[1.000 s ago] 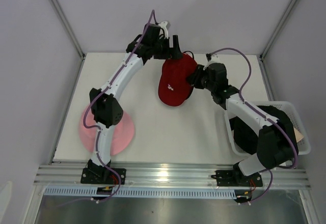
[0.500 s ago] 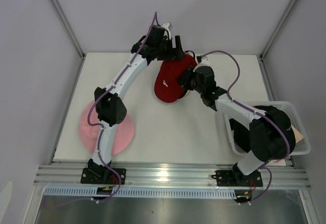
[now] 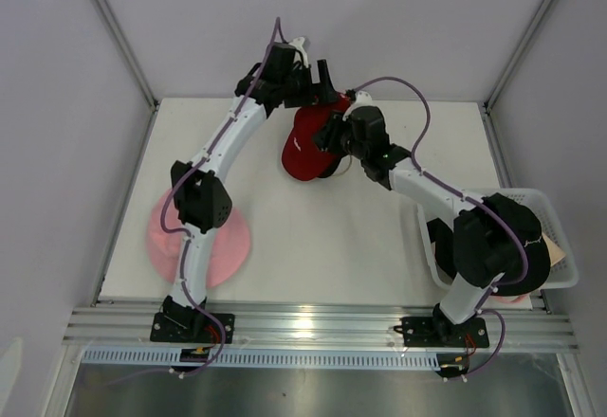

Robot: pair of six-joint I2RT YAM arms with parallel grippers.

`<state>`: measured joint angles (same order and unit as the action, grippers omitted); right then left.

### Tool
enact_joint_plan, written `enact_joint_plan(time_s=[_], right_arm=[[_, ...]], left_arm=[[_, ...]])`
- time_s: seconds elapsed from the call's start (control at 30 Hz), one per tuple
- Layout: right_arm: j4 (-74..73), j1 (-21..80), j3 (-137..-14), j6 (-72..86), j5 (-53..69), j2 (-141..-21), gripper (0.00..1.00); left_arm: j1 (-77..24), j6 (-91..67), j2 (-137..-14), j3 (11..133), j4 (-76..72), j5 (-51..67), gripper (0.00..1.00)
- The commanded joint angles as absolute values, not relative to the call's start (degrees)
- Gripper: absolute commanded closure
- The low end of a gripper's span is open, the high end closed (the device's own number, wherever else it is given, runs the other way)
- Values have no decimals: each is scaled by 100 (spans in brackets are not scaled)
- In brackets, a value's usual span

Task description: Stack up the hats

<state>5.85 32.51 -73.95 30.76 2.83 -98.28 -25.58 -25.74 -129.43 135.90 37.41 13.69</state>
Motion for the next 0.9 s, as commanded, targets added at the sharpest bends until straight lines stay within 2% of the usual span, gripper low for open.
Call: enact_joint_plan(time_s=[0.0, 0.1, 0.3, 0.37, 0.47, 0.6, 0.7, 0.87], right_arm=[[-515, 3270, -8521, 2201, 606, -9204, 52], [-1458, 3147, -8841, 1768, 536, -8713, 43], [-1573, 1680, -8684, 1908, 1301, -8051, 40], [-1626, 1364, -8849, 1732, 1204, -8287, 34], [-1854, 1073, -9541, 1582, 1431, -9103, 32], [-1960, 1002, -10352, 1424, 1819, -10097, 31], [-1977, 984, -10677, 1441, 2021, -10634, 31], [-1951, 984, -10679, 1450, 2416, -11065, 32]], left_arm=[[-2286, -2786, -12139, 13974, 3560, 1521, 1], [-2180, -2830, -11840, 14142, 3481, 1477, 0], [-2057, -2997, -10865, 13739, 3262, 1038, 0], [-2057, -3006, -10549, 13458, 3191, 976, 0], [-2065, -2936, -10389, 13351, 3348, 1028, 0], [-2065, -2813, -10275, 13070, 3778, 1063, 0], [-2074, -2716, -10038, 12352, 3779, 1177, 1], [-2083, -2602, -9721, 11629, 3753, 1116, 1]])
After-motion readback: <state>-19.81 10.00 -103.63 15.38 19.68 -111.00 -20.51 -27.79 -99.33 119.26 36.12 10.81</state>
